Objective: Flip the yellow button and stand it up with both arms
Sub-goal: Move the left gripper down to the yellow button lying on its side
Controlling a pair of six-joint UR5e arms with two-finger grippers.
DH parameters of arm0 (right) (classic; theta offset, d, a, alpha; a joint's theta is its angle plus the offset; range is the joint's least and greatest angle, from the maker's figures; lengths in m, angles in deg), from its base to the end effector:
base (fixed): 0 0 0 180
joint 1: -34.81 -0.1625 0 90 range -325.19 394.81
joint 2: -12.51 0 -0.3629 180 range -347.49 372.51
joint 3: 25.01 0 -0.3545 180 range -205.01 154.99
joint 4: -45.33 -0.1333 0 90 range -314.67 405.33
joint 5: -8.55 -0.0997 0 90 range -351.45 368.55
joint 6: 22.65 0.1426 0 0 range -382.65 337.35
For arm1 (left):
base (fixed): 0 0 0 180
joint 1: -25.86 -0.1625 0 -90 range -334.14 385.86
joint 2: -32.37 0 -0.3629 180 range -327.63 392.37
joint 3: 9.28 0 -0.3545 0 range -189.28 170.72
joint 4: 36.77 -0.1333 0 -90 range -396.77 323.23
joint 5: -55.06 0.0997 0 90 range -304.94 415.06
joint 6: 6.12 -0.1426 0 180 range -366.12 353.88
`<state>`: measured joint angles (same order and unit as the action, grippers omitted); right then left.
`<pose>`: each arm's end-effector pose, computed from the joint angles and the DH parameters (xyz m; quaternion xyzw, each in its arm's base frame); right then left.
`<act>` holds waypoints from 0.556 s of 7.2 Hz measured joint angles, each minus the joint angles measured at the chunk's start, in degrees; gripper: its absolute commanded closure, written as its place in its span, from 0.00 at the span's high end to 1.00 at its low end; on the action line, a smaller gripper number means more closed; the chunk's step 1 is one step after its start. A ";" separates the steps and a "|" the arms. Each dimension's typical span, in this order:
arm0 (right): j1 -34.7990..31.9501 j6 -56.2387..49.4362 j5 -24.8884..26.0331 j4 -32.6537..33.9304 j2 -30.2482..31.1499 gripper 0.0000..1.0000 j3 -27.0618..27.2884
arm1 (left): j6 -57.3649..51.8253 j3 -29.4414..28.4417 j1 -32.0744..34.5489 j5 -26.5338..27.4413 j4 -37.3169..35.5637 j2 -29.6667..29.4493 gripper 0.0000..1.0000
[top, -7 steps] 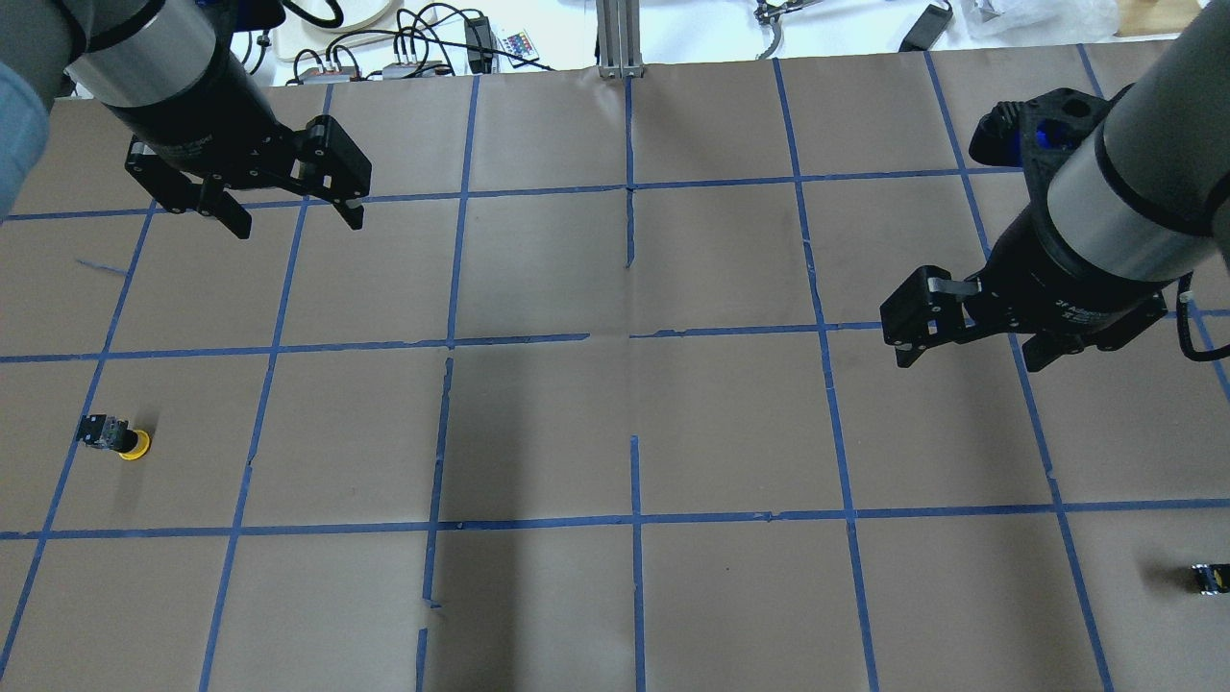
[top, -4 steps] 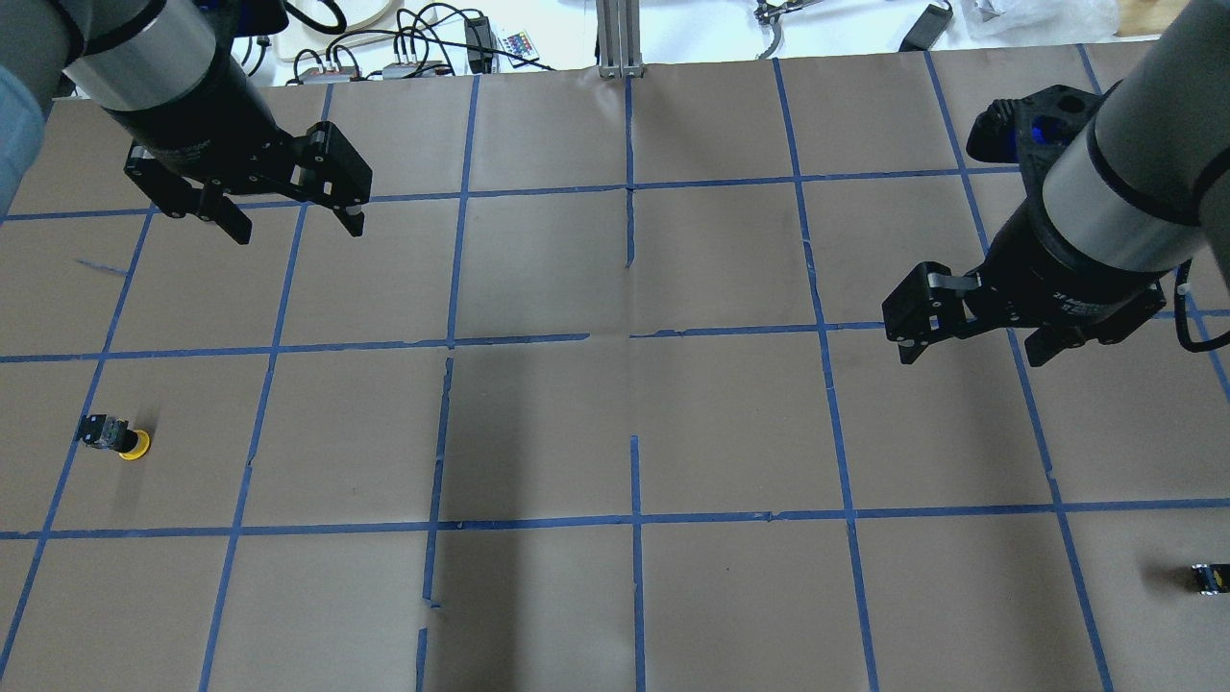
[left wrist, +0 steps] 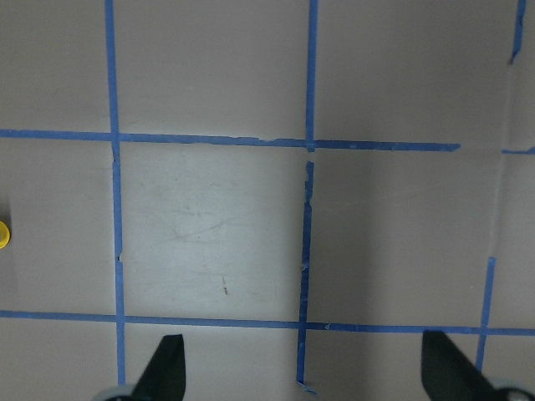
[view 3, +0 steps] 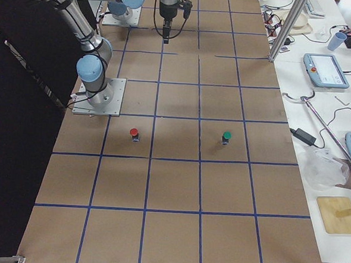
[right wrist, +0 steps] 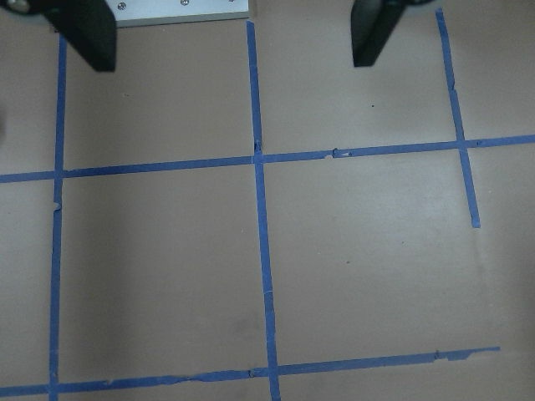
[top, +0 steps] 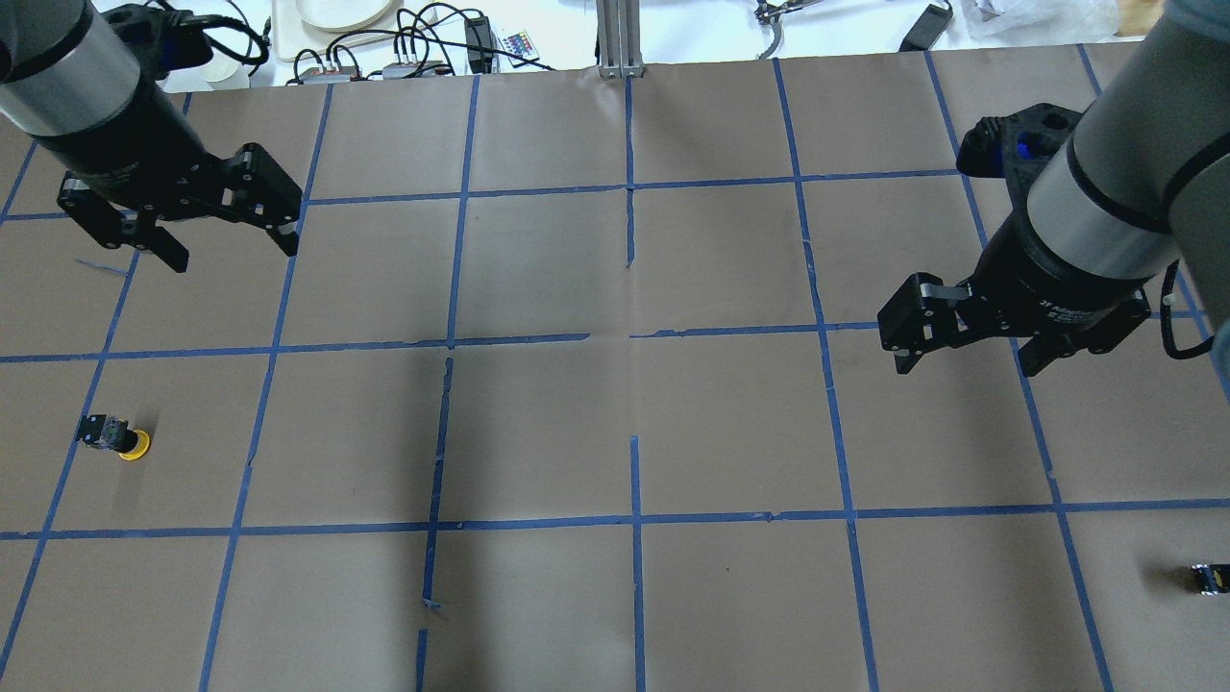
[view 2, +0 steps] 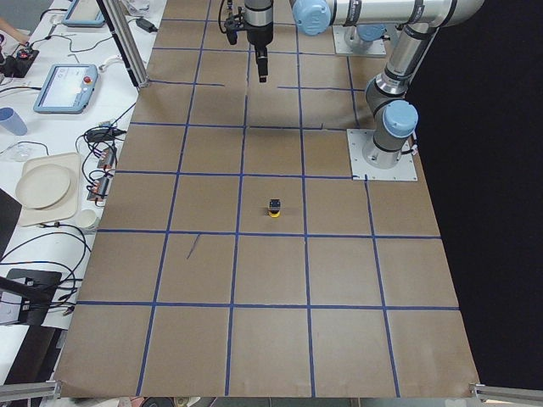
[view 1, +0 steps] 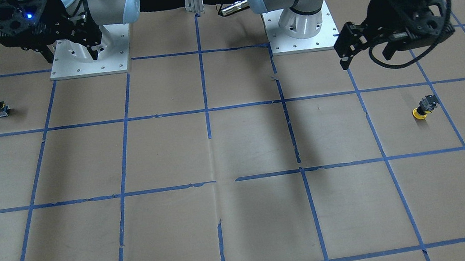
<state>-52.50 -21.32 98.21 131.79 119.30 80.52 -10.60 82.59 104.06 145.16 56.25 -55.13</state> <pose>0.1179 -0.3495 0.3713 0.0351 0.9992 0.0199 0.0032 -0.0418 -0.4504 0.3823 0.0638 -0.9977 -0.0208 0.0021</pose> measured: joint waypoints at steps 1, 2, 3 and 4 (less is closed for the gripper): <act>0.02 0.38 0.13 0.06 -0.10 1.00 0.53 | -4.78 1.47 -4.91 0.01 -0.96 -0.61 0.99; 0.03 0.53 0.15 0.23 -0.05 1.00 0.77 | -8.78 3.52 -10.12 0.35 -2.78 -1.46 0.99; 0.04 0.56 0.04 0.41 0.06 1.00 0.85 | -11.28 5.72 -15.14 1.07 -5.13 -2.58 0.99; 0.04 0.53 -0.25 0.60 0.15 1.00 0.88 | -14.76 7.91 -19.33 1.76 -9.13 -4.33 0.99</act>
<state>-52.47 -20.79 97.96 132.39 119.45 81.40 -25.36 90.50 84.73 146.92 47.12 -59.46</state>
